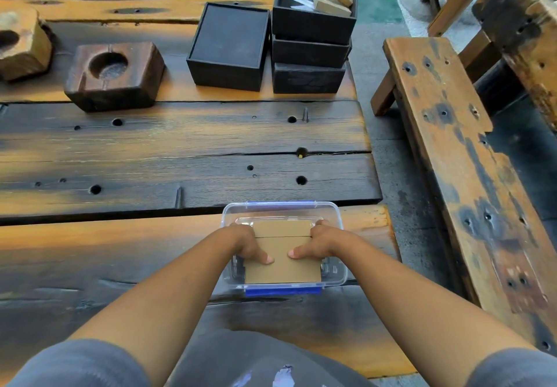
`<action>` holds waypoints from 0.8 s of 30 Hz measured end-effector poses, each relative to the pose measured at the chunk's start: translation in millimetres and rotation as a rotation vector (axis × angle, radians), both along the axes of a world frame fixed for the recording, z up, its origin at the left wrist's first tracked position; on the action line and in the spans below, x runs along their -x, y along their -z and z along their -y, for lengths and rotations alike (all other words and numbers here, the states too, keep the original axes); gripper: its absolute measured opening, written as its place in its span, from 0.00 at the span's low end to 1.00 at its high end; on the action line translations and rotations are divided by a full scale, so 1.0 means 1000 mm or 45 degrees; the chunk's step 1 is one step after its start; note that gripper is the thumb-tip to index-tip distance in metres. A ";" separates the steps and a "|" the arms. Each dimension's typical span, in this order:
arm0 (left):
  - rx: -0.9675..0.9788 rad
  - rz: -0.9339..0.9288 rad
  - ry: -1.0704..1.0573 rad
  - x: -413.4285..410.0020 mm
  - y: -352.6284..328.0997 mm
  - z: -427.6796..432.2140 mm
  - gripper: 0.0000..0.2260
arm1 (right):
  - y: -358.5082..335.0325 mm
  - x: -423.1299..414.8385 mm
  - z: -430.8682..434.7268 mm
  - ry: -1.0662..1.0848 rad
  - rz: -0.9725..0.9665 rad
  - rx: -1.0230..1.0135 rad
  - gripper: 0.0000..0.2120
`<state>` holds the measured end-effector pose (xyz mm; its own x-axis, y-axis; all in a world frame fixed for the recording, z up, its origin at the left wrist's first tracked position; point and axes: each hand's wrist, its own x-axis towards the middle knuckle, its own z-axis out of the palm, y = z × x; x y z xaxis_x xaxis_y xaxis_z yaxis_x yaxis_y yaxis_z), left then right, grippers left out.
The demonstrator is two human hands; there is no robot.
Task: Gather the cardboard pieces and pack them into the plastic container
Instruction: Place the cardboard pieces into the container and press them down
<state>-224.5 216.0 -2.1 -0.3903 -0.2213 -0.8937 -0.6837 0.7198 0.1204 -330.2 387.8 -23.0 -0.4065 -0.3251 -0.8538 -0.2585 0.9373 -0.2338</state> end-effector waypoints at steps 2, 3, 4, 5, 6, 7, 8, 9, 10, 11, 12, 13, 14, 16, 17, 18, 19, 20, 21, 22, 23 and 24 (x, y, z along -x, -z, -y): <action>0.059 -0.014 -0.007 -0.001 0.001 -0.004 0.44 | 0.002 -0.002 0.001 -0.017 -0.020 -0.029 0.52; 0.079 -0.018 -0.019 -0.001 0.002 -0.005 0.44 | 0.003 -0.002 0.002 -0.018 -0.031 -0.040 0.52; 0.095 -0.026 -0.032 -0.002 0.002 -0.007 0.44 | 0.004 -0.004 0.003 -0.012 -0.049 -0.046 0.52; 0.108 -0.036 -0.051 -0.003 0.001 -0.009 0.44 | 0.004 -0.005 0.003 -0.004 -0.069 -0.051 0.52; 0.115 -0.059 -0.077 -0.004 0.002 -0.011 0.44 | 0.005 -0.006 0.005 0.003 -0.086 -0.055 0.53; 0.119 -0.086 -0.105 -0.006 0.001 -0.013 0.43 | 0.005 -0.008 0.005 0.009 -0.097 -0.062 0.53; 0.139 -0.123 -0.126 -0.009 0.000 -0.016 0.42 | 0.005 -0.009 0.006 0.006 -0.115 -0.060 0.53; 0.154 -0.148 -0.134 -0.011 0.000 -0.018 0.42 | 0.005 -0.011 0.007 0.009 -0.130 -0.066 0.53; 0.176 -0.170 -0.142 -0.013 0.000 -0.020 0.42 | 0.006 -0.013 0.008 0.011 -0.146 -0.064 0.53; 0.197 -0.182 -0.154 -0.015 -0.002 -0.023 0.42 | 0.006 -0.015 0.007 0.021 -0.160 -0.047 0.51; 0.216 -0.203 -0.175 -0.016 -0.002 -0.025 0.41 | 0.006 -0.017 0.006 0.035 -0.180 -0.014 0.49; 0.231 -0.219 -0.197 -0.017 -0.005 -0.027 0.40 | 0.006 -0.020 0.004 0.067 -0.198 0.021 0.48; 0.246 -0.247 -0.228 -0.019 -0.007 -0.030 0.40 | 0.005 -0.022 0.002 0.113 -0.218 0.060 0.48; 0.282 -0.304 -0.287 -0.022 -0.013 -0.035 0.40 | 0.001 -0.028 -0.002 0.183 -0.292 0.142 0.50; 0.293 -0.330 -0.318 -0.023 -0.016 -0.038 0.40 | -0.002 -0.031 -0.002 0.185 -0.337 0.186 0.51; 0.303 -0.361 -0.352 -0.026 -0.017 -0.042 0.40 | -0.005 -0.036 -0.003 0.173 -0.385 0.237 0.53; 0.326 -0.387 -0.363 -0.030 -0.021 -0.049 0.40 | -0.011 -0.042 -0.006 0.159 -0.440 0.285 0.54; 0.358 -0.408 -0.365 -0.035 -0.026 -0.054 0.39 | -0.015 -0.049 -0.007 0.146 -0.499 0.341 0.54; 0.382 -0.418 -0.370 -0.040 -0.029 -0.061 0.38 | -0.021 -0.057 -0.010 0.141 -0.544 0.374 0.53; 0.384 -0.442 -0.397 -0.046 -0.031 -0.066 0.37 | -0.023 -0.064 -0.013 0.148 -0.587 0.406 0.51; 0.385 -0.471 -0.421 -0.054 -0.034 -0.071 0.34 | -0.028 -0.072 -0.016 0.176 -0.623 0.432 0.49; 0.380 -0.542 -0.450 -0.065 -0.039 -0.071 0.30 | -0.035 -0.080 -0.018 0.212 -0.670 0.472 0.46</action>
<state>-159.8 287.3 36.7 -0.5563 -0.6178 -0.5558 -0.8227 0.5037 0.2636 -249.8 406.1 11.8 -0.8089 -0.4556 -0.3716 -0.2847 0.8565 -0.4305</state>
